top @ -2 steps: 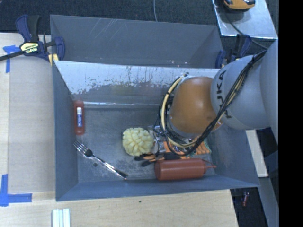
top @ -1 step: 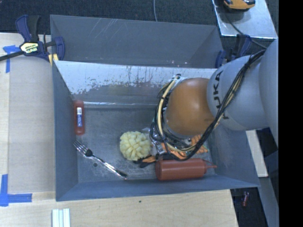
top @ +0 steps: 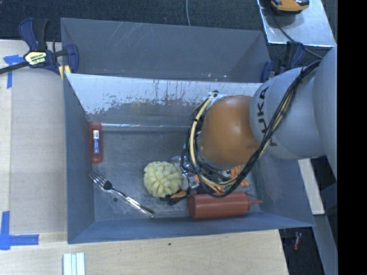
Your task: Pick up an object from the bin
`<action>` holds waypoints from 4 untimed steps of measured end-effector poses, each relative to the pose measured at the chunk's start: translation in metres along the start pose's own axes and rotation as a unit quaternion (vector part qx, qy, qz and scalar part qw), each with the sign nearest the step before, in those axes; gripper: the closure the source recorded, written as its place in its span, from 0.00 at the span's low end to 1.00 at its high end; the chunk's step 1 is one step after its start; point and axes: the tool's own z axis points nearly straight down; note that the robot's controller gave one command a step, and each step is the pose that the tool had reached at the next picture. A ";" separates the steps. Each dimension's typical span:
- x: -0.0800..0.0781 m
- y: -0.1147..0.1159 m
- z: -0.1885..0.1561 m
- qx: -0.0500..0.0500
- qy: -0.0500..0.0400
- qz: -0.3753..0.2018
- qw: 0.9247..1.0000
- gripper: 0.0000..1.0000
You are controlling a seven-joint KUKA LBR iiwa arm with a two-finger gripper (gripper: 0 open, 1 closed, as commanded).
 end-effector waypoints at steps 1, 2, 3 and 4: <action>0.000 0.000 0.000 0.000 0.000 0.000 1.000 1.00; -0.002 -0.001 0.004 0.000 -0.001 -0.014 1.000 1.00; 0.001 0.001 0.005 0.001 -0.004 0.047 0.999 1.00; -0.004 -0.001 0.002 0.001 -0.003 -0.017 1.000 1.00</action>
Offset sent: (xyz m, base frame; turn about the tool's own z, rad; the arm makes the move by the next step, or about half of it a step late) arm 0.0057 0.0008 -0.0080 -0.0606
